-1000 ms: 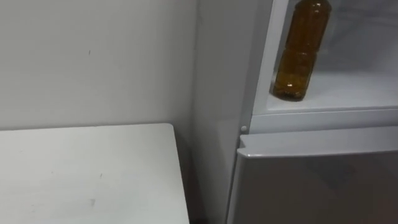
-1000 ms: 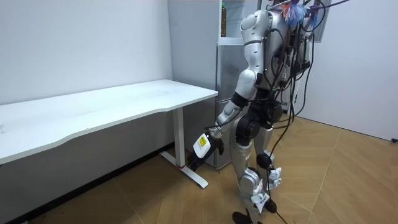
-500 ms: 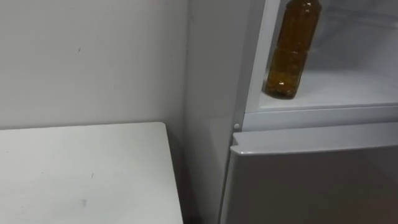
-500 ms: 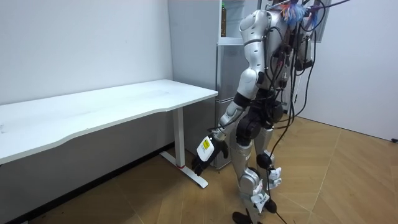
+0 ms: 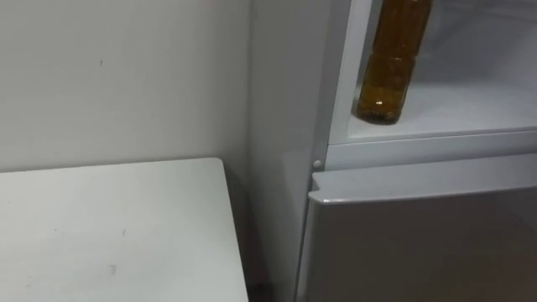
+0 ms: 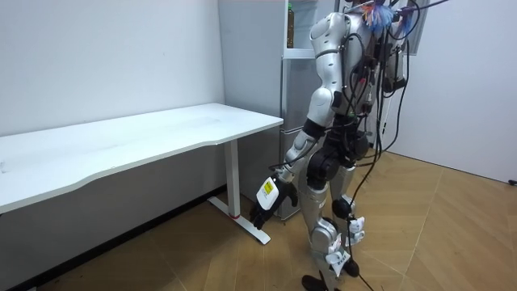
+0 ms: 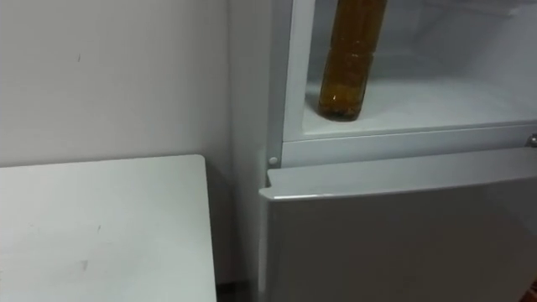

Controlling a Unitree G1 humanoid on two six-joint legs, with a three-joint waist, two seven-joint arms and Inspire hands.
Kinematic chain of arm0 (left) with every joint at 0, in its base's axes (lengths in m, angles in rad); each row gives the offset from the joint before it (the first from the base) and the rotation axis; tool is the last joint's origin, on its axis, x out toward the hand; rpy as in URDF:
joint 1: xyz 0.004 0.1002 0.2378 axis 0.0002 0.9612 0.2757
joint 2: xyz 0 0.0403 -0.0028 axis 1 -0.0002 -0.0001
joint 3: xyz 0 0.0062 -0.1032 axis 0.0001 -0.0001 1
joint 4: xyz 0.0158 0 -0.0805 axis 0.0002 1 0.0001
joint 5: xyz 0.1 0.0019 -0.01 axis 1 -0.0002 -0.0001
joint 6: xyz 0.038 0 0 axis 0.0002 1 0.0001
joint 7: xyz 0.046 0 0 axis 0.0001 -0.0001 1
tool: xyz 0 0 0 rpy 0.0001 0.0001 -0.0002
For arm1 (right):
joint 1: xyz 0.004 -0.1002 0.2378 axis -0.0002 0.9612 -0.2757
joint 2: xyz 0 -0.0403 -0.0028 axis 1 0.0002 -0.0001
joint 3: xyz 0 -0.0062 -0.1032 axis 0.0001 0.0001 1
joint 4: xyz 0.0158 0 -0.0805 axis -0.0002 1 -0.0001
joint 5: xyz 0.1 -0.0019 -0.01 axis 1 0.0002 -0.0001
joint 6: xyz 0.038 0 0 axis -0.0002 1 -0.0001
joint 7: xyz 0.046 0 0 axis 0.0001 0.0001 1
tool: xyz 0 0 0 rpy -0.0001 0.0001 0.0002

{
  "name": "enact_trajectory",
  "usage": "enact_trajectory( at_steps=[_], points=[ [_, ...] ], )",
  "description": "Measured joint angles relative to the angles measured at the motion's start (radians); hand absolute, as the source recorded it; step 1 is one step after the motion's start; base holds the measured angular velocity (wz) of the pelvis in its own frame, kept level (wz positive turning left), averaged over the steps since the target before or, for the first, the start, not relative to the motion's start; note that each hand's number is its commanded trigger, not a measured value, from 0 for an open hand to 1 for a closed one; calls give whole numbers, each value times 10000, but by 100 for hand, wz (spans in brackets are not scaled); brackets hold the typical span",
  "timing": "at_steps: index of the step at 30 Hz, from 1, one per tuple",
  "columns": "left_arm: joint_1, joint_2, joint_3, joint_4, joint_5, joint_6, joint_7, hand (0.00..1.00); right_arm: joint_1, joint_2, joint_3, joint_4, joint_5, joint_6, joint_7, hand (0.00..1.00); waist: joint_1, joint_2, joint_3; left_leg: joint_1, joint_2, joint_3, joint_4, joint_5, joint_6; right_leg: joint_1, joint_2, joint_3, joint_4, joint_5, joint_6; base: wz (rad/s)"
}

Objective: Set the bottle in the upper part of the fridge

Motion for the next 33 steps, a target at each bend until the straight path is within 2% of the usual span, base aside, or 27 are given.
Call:
enact_trajectory(
  at_steps=[14,20,27,33],
  points=[
    [-207,-7,-211,415,-28,-75,-26,0,143,19,463,-116,-428,-12,35,0,7,-76,40,15,-2,79,30,2,-3,-9,15,91,-41,-47,-10,-1],
    [-290,-3,-546,503,-31,-122,-74,0,146,22,910,-172,-1141,-38,143,0,40,-13,77,147,17,207,22,0,-6,-63,13,99,-48,-58,-18,-7],
    [-362,31,-670,499,44,-240,-50,0,174,22,1537,-650,-1213,-48,295,0,41,65,75,116,17,204,-21,0,-6,-138,12,97,12,-54,-20,0],
    [-410,36,-992,504,-24,-249,150,0,173,24,2185,-968,-1197,-48,380,0,301,63,65,120,16,202,-21,0,-6,-117,13,91,144,-43,-29,-7]
  ],
)
